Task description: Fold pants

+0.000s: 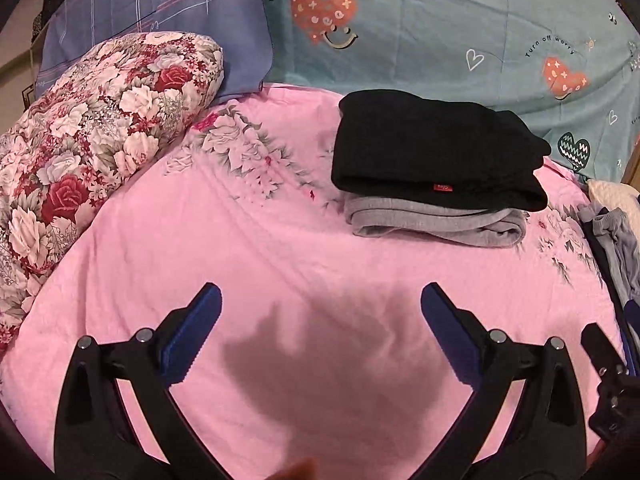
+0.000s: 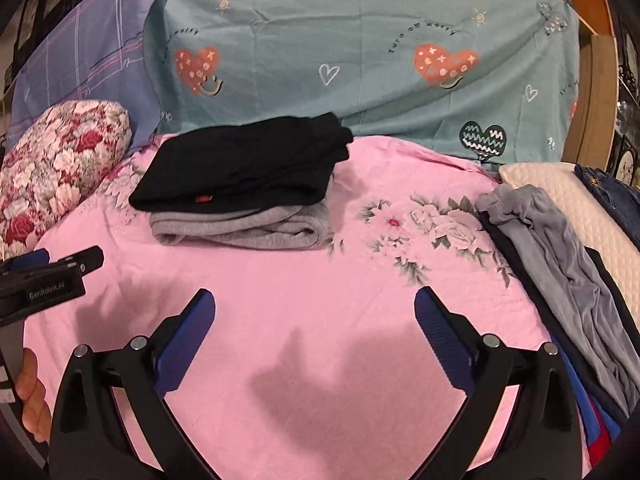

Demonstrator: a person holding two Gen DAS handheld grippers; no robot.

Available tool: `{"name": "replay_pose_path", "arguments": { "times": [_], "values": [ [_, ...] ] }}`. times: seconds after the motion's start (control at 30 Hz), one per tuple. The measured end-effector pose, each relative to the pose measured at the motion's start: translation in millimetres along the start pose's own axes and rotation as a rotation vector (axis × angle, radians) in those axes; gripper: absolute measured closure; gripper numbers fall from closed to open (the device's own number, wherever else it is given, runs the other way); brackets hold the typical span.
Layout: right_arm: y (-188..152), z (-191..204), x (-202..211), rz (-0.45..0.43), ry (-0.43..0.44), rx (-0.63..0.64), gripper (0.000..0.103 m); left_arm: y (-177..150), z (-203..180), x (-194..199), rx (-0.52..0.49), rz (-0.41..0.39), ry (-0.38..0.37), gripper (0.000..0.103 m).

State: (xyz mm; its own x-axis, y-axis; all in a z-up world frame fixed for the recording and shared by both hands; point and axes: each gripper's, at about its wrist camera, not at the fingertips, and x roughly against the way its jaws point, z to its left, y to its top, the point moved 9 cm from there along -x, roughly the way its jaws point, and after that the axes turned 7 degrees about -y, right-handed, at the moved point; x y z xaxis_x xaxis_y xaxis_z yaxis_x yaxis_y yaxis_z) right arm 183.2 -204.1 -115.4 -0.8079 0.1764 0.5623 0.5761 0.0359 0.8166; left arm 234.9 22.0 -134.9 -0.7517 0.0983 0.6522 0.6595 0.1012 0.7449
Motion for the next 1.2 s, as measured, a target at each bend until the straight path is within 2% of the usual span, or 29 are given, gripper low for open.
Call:
{"name": "replay_pose_path", "arguments": {
  "times": [0.27,0.6,1.2],
  "values": [
    [-10,9,-7,0.029,-0.009,0.024,0.003,-1,-4,3,-0.017,-0.012,-0.001,0.002],
    [-8,-1,-5,0.039,0.007,-0.044,0.003,-5,-20,6,-0.083,-0.026,-0.007,0.002],
    [-9,0,-4,0.062,0.037,-0.070,0.003,-5,-20,9,-0.087,-0.042,-0.002,0.002]
  ]
}}
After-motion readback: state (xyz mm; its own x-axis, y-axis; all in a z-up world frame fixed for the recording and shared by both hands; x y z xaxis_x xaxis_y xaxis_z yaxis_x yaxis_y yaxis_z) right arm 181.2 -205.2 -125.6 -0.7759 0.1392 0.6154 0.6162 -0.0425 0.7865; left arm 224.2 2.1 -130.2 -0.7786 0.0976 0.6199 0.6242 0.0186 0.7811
